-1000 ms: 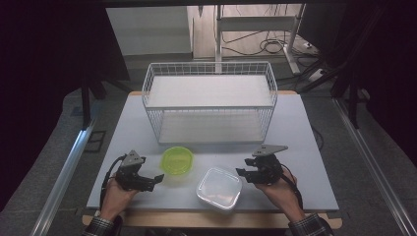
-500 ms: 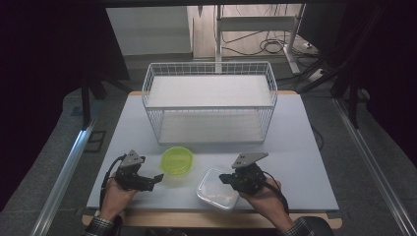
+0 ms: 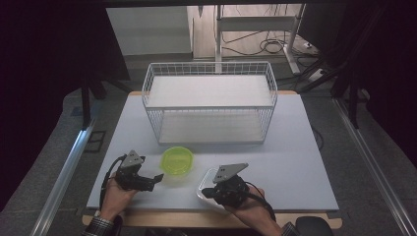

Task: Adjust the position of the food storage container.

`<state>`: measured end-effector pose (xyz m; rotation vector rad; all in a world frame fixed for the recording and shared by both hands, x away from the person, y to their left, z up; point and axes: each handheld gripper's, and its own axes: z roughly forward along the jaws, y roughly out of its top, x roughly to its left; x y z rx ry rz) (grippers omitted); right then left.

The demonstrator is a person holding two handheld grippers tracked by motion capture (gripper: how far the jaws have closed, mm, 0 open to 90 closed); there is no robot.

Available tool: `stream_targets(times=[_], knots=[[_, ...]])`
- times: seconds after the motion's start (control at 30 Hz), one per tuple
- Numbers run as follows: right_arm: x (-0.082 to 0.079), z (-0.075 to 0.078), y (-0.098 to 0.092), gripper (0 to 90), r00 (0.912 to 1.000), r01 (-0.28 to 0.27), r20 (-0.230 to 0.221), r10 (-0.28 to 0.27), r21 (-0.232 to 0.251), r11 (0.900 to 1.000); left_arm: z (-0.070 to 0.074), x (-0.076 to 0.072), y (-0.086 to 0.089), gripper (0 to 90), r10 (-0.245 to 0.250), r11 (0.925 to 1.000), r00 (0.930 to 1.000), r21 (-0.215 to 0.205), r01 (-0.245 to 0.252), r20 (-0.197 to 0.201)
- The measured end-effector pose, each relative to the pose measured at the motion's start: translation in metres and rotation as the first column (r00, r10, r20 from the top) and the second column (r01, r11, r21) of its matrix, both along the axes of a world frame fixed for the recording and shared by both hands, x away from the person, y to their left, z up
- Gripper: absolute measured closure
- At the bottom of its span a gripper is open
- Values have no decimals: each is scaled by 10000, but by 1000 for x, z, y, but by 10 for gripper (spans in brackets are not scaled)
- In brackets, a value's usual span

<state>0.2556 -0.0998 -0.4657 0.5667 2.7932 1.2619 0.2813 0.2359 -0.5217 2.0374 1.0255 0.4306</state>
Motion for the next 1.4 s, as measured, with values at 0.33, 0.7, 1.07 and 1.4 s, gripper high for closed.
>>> stream_targets(times=[0.33,0.7,1.07,1.4], knots=[[2,-1,-1,885,9998,130,138,-130,44,9999,25,-8,-9,215,-157,9958,9985,-890,203,519],[10,-2,-11,878,9981,579,202,-580,59,9983,43,23,-96,848,-1965,9803,9803,-187,1968,174],[12,-2,-16,878,9971,736,192,-737,74,9973,35,43,-127,896,-2324,9690,9715,743,2354,-479],[13,-2,-19,877,9965,806,207,-805,-9,9967,32,41,-120,898,-1860,9738,9805,1212,1926,-639]])
